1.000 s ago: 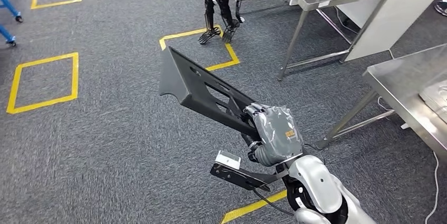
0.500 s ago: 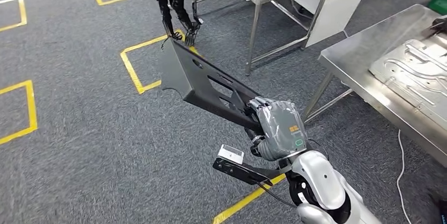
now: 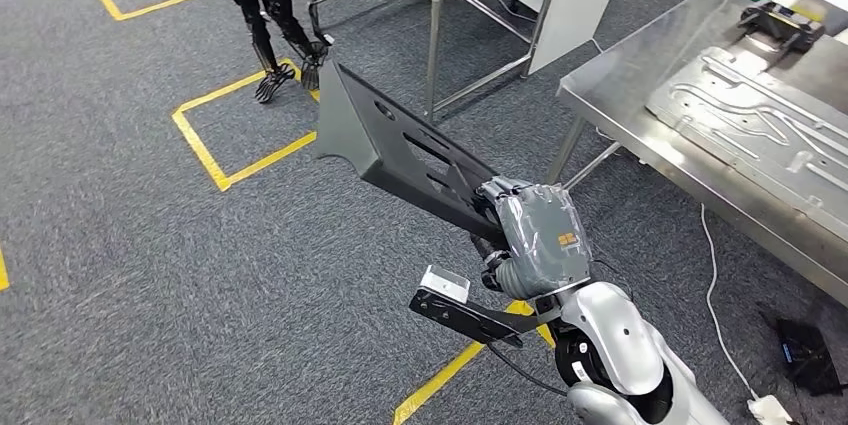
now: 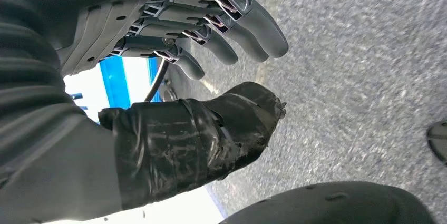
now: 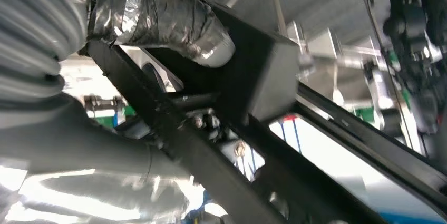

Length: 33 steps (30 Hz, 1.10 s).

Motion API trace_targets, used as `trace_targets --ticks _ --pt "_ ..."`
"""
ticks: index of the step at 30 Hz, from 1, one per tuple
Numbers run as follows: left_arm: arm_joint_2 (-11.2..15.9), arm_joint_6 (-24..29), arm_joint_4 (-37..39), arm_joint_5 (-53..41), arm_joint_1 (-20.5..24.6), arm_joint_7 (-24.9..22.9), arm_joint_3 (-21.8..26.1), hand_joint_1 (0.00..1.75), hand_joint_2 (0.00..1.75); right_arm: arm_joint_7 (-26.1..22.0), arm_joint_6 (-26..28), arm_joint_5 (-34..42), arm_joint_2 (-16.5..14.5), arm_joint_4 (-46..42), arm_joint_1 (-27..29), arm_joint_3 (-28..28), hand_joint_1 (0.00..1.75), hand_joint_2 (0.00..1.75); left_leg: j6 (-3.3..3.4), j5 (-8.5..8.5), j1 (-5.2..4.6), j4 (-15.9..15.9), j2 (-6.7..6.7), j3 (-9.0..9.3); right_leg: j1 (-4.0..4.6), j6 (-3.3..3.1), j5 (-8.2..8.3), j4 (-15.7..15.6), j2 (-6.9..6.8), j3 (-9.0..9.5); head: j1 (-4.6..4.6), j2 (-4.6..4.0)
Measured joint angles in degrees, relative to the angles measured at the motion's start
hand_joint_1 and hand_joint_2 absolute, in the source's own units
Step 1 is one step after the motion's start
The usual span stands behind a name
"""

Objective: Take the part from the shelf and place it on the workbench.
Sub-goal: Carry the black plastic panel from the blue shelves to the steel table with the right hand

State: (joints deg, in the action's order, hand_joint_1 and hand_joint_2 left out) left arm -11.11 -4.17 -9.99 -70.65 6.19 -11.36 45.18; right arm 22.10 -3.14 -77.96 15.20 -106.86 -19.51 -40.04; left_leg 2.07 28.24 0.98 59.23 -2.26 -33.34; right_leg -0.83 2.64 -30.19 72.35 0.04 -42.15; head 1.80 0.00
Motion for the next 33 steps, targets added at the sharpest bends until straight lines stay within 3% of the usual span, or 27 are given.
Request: trace_targets --ticks 3,4,5,7,9,11,12,13,14,16,18,20,22,24,26,27,28,30,31,33 --pt "0.0 -0.1 0.0 -0.2 0.1 0.2 0.0 0.00 1.75 0.1 -0.1 -0.1 0.2 -0.1 0.0 0.4 1.75 1.75 -1.12 0.82 -0.30 -0.2 -2.61 1.19 1.05 -1.26 4.63 -12.1 -2.68 6.23 -0.05 0.00" --pt "-0.1 -0.1 0.0 -0.4 0.2 0.2 0.0 0.00 1.75 0.1 -0.2 -0.2 0.3 -0.3 0.0 0.5 1.75 1.75 -1.63 1.08 -0.44 -0.4 -3.47 1.67 1.31 -1.78 4.84 -13.8 -2.96 7.13 -0.09 0.00" --pt "0.0 -0.1 0.0 -0.5 0.3 0.2 0.0 0.00 1.75 0.3 -0.3 -0.2 0.4 -0.4 0.1 0.7 1.75 1.75 -1.95 1.43 -0.37 -0.2 -3.46 1.92 1.16 -2.05 4.92 -14.1 -2.35 7.38 -0.09 0.00" --pt "0.0 -0.2 0.0 -0.6 0.3 0.3 0.0 0.00 1.75 0.6 -0.7 -0.4 0.5 -0.8 0.1 0.9 1.75 1.75 -2.43 3.38 -0.25 2.6 -1.46 1.01 0.72 -2.76 5.12 -14.7 -1.10 7.98 -0.25 0.00" --pt "0.0 -0.2 0.0 -0.7 0.2 0.3 0.0 0.00 1.75 1.0 -1.4 -0.5 0.7 -1.1 0.1 1.0 1.75 1.75 -2.57 6.53 -0.15 9.7 1.13 -2.63 0.61 -3.23 5.12 -14.8 0.15 8.18 -0.53 0.00" --pt "0.0 -0.2 0.0 -0.8 0.1 0.4 0.0 0.00 1.75 1.3 -2.2 -0.5 1.0 -1.4 0.3 1.1 1.75 1.75 -2.62 7.61 -0.16 15.0 1.77 -5.96 0.69 -3.40 4.99 -14.7 1.69 8.18 -0.67 0.00" --pt "0.0 -0.2 0.0 -0.8 0.0 0.4 0.0 0.00 1.75 1.5 -2.7 -0.5 1.4 -1.7 0.4 1.2 1.75 1.75 -2.60 6.56 -0.16 14.9 1.84 -6.32 0.71 -3.41 4.91 -14.5 2.52 8.21 -0.67 0.00" --pt "-0.1 -0.2 0.0 -0.9 -0.1 0.4 0.0 0.00 1.75 1.6 -3.1 -0.5 1.7 -2.1 0.5 1.4 1.75 1.75 -2.53 4.56 -0.14 12.7 2.04 -5.68 0.69 -3.35 4.79 -14.3 3.36 8.25 -0.67 0.00" --pt "0.0 -0.1 0.0 -0.9 -0.1 0.4 0.0 0.00 1.75 1.7 -3.4 -0.5 2.2 -2.5 0.5 1.6 1.75 1.75 -2.40 2.21 -0.08 9.0 2.87 -4.32 0.61 -3.19 4.61 -14.1 4.13 8.23 -0.67 0.00" --pt "0.0 0.0 0.0 -0.8 -0.1 0.5 0.0 0.00 1.75 1.8 -4.0 -0.6 3.2 -3.4 0.5 2.2 1.75 1.75 -2.07 -0.35 0.12 2.9 5.78 -1.82 0.56 -2.61 4.20 -13.3 5.48 7.77 -0.63 0.00" --pt "0.0 0.0 0.0 -0.7 -0.1 0.6 0.0 0.00 1.75 1.9 -4.4 -0.6 4.3 -4.2 0.5 2.7 1.75 1.75 -1.70 -0.32 -0.01 1.2 7.17 -1.01 0.28 -1.82 4.14 -13.0 6.70 7.19 -0.61 0.00" --pt "0.0 0.0 0.0 -0.5 -0.1 0.6 0.0 0.00 1.75 1.8 -4.6 -0.5 5.4 -4.9 0.7 3.1 1.75 1.75 -1.10 -0.53 -0.08 0.6 5.87 -0.68 -0.02 -1.13 4.27 -13.1 7.28 7.03 -0.63 0.00" --pt "0.0 0.0 0.0 -0.2 -0.1 0.6 0.0 0.00 1.75 1.7 -4.7 -0.6 6.5 -5.5 0.5 3.7 1.75 1.75 -0.36 -0.81 0.12 -0.2 4.41 -0.11 0.13 -0.56 2.95 -11.0 4.68 5.92 -0.33 0.00" --pt "0.1 0.0 0.0 0.0 -0.2 0.6 0.0 0.00 1.75 1.6 -4.8 -0.7 7.2 -5.7 0.2 4.1 1.75 1.75 0.05 -0.79 0.11 -0.6 2.98 0.26 0.20 -0.04 -0.12 -4.5 1.35 2.67 -0.02 0.00" --pt "0.1 0.0 0.0 0.0 -0.2 0.7 0.0 0.00 1.75 1.6 -5.0 -0.8 7.8 -5.7 0.0 4.3 1.75 1.75 0.14 -0.54 0.08 -0.6 1.49 0.45 -0.02 0.34 -1.79 1.4 0.47 -0.58 -0.01 0.00" --pt "0.1 0.0 0.0 0.1 -0.2 0.7 0.0 0.00 1.75 1.5 -5.0 -0.9 8.1 -5.7 0.0 4.4 1.75 1.75 0.11 -0.35 0.10 -0.5 0.75 0.62 -0.13 0.45 -1.14 1.8 0.30 -0.94 0.01 0.00" --pt "0.0 0.0 0.0 0.1 -0.2 0.7 0.0 0.00 1.75 1.5 -5.1 -0.9 8.3 -5.7 0.0 4.5 1.75 1.75 0.01 -0.13 0.13 -0.5 0.06 0.89 -0.22 0.50 0.55 -0.2 0.06 -0.06 0.00 0.00" --pt "0.0 0.0 0.0 0.4 -0.1 0.7 0.0 0.00 1.75 1.3 -5.0 -1.3 8.6 -5.7 -0.1 4.8 1.75 1.75 -0.38 0.41 0.10 -0.6 -1.15 1.61 -0.08 0.31 4.44 -8.2 -1.68 3.91 0.01 0.00" --pt "0.0 -0.1 0.0 0.5 -0.1 0.7 0.1 0.00 1.75 1.2 -5.0 -1.6 8.7 -5.7 -0.3 5.0 1.75 1.75 -0.67 0.67 -0.01 -0.6 -1.63 1.84 0.18 0.01 5.52 -11.5 -2.58 5.60 -0.02 0.00" --pt "0.0 -0.1 0.0 0.7 0.1 0.7 0.1 0.00 1.75 1.1 -4.8 -2.3 8.7 -5.5 -0.7 5.1 1.75 1.75 -1.30 1.00 -0.31 -0.7 -2.50 2.20 0.72 -0.68 5.57 -13.8 -3.30 6.78 -0.08 0.00"
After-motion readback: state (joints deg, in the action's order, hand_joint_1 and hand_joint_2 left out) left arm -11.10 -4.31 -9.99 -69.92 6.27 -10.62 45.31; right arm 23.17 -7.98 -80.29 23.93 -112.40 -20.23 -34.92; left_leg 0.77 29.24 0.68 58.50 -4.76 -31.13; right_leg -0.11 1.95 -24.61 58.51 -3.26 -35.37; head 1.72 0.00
